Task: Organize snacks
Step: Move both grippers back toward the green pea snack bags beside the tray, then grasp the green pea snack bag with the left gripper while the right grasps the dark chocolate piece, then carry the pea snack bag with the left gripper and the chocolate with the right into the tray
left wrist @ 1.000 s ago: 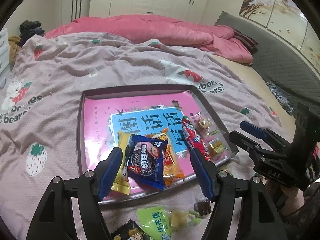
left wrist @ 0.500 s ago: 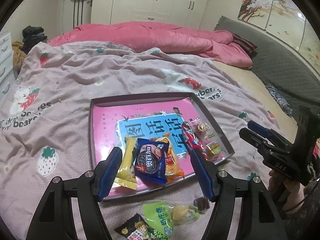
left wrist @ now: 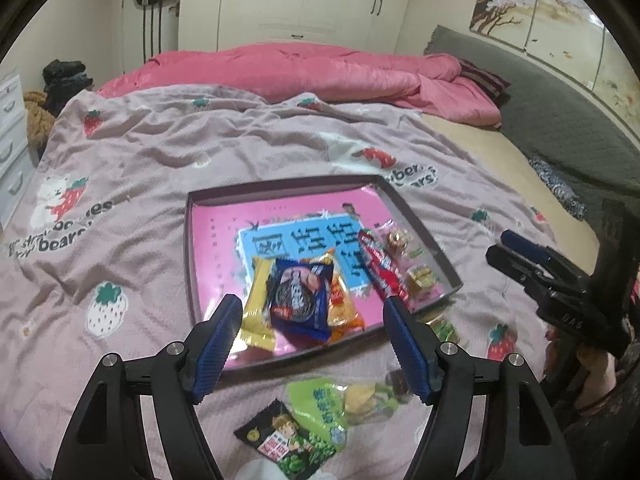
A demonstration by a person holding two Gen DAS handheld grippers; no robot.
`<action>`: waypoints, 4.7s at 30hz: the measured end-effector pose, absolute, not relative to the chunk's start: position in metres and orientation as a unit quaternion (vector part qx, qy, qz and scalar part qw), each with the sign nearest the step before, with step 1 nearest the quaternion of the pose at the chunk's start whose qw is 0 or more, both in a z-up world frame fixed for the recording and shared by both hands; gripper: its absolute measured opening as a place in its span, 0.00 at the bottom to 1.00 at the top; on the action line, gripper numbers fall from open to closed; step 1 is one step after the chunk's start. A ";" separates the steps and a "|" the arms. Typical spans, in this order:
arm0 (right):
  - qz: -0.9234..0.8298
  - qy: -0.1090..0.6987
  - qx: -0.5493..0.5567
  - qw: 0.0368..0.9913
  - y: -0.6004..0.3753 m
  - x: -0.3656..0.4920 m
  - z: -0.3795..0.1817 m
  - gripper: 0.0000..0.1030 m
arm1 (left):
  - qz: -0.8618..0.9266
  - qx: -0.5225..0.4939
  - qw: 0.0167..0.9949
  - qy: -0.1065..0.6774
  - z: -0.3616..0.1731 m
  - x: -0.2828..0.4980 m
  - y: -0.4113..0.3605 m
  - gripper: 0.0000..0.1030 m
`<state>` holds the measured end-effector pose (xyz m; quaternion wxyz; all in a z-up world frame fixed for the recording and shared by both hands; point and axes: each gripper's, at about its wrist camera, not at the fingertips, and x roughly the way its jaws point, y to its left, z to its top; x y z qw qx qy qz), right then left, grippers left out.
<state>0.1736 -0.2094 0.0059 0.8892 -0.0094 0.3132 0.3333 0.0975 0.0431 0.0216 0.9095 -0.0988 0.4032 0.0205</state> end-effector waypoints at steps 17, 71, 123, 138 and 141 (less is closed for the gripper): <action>0.339 0.336 -0.042 0.878 -0.196 0.154 -0.005 0.68 | 0.051 -0.114 0.874 0.470 -0.017 0.076 0.048 0.72; 0.418 0.351 -0.312 0.778 -0.126 0.087 -0.073 0.65 | 0.081 -0.141 0.812 0.561 -0.081 0.061 0.044 0.72; 0.393 0.341 -0.057 0.852 -0.179 0.165 -0.017 0.36 | 0.073 -0.181 0.890 0.411 -0.008 0.099 0.074 0.34; 0.324 0.363 -0.023 0.873 -0.196 0.199 -0.028 0.36 | 0.055 -0.147 0.892 0.424 -0.035 0.139 0.064 0.34; 0.319 0.366 -0.025 0.874 -0.196 0.202 -0.031 0.36 | 0.055 -0.142 0.892 0.426 -0.040 0.142 0.063 0.34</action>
